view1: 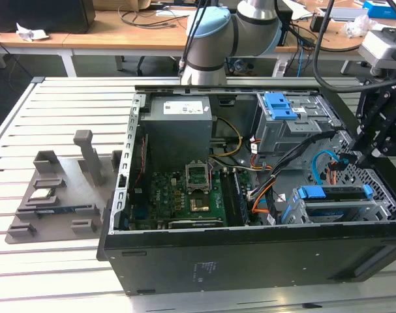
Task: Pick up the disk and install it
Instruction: 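Insert the first disk wire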
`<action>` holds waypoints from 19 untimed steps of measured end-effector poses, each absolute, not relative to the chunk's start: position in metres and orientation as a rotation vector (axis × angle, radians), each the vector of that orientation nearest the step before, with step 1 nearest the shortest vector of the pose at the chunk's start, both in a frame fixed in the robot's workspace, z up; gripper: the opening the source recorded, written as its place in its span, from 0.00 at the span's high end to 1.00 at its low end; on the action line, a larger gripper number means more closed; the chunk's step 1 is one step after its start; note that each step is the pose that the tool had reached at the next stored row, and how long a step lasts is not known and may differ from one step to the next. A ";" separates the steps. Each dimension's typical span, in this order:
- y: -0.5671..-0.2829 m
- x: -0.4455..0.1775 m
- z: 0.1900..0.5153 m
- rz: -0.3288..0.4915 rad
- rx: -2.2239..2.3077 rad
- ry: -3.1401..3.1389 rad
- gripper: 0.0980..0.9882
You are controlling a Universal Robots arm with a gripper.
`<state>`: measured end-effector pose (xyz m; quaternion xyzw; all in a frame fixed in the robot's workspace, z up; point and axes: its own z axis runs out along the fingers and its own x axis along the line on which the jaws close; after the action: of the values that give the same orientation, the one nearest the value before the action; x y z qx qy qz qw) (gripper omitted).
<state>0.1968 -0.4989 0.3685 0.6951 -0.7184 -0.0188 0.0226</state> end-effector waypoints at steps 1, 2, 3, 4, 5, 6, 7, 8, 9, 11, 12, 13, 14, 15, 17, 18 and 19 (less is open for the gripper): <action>-0.497 0.196 0.368 -0.057 2.152 -2.224 0.70; -0.495 0.195 0.368 -0.055 2.151 -2.224 0.70; -0.494 0.195 0.367 -0.052 2.150 -2.222 0.70; -0.494 0.194 0.366 -0.049 2.148 -2.221 0.70; -0.494 0.193 0.365 -0.044 2.146 -2.220 0.70; -0.493 0.192 0.364 -0.041 2.145 -2.218 0.70; -0.493 0.190 0.360 -0.034 2.141 -2.215 0.70; -0.493 0.190 0.358 -0.032 2.141 -2.214 0.70; -0.493 0.190 0.357 -0.032 2.141 -2.214 0.70; -0.493 0.189 0.356 -0.031 2.140 -2.214 0.70; -0.493 0.189 0.356 -0.031 2.140 -2.214 0.70; -0.493 0.189 0.355 -0.031 2.140 -2.214 0.70; -0.493 0.189 0.355 -0.031 2.140 -2.214 0.70; -0.493 0.189 0.355 -0.030 2.140 -2.214 0.70; -0.493 0.189 0.355 -0.030 2.140 -2.214 0.72; -0.493 0.189 0.355 -0.030 2.140 -2.214 0.86; -0.493 0.189 0.355 -0.030 2.140 -2.213 0.92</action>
<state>0.1893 -0.4928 0.3555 0.6947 -0.7186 -0.0096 0.0314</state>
